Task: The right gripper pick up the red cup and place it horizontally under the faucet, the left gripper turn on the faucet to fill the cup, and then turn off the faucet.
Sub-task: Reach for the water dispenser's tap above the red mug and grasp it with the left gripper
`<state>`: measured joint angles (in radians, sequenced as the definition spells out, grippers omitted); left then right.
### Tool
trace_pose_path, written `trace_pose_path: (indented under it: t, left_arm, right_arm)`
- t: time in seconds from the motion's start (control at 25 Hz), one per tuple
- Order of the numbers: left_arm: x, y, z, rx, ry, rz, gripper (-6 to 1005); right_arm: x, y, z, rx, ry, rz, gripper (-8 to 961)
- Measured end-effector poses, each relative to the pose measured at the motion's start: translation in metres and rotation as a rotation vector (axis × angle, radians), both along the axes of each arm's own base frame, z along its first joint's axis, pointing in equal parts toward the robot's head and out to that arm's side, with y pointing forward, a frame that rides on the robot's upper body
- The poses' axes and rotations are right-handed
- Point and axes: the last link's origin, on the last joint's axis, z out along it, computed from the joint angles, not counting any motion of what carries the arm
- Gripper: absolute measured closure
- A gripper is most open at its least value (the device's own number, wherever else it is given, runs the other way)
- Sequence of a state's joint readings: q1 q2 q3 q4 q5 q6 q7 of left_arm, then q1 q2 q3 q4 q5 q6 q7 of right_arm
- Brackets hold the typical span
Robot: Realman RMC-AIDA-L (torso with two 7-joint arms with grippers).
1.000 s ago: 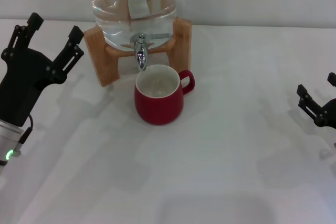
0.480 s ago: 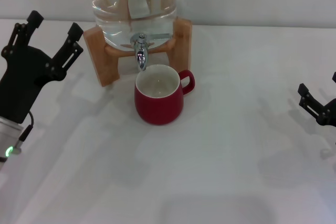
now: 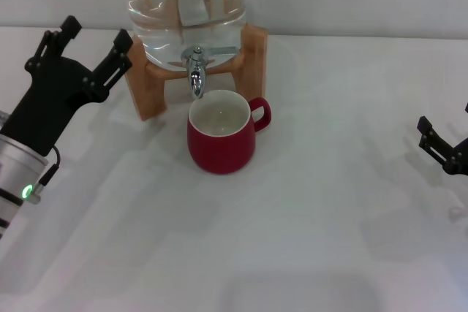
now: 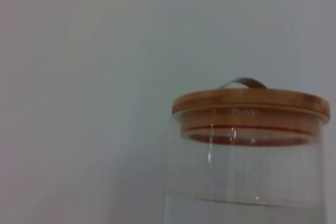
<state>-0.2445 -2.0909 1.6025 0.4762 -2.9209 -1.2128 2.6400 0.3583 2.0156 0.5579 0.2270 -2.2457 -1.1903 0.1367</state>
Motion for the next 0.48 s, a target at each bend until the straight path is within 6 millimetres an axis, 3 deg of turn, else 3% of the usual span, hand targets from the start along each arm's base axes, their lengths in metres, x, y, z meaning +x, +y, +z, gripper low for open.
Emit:
trace_pose_path:
  t: [0.48]
  left_arm:
    - [0.0085,-0.0006,0.0025,-0.047,0.021,0.079,109]
  right_arm:
    - [-0.0005,0.0022,0.0007,0.0,-0.005,0.003,88]
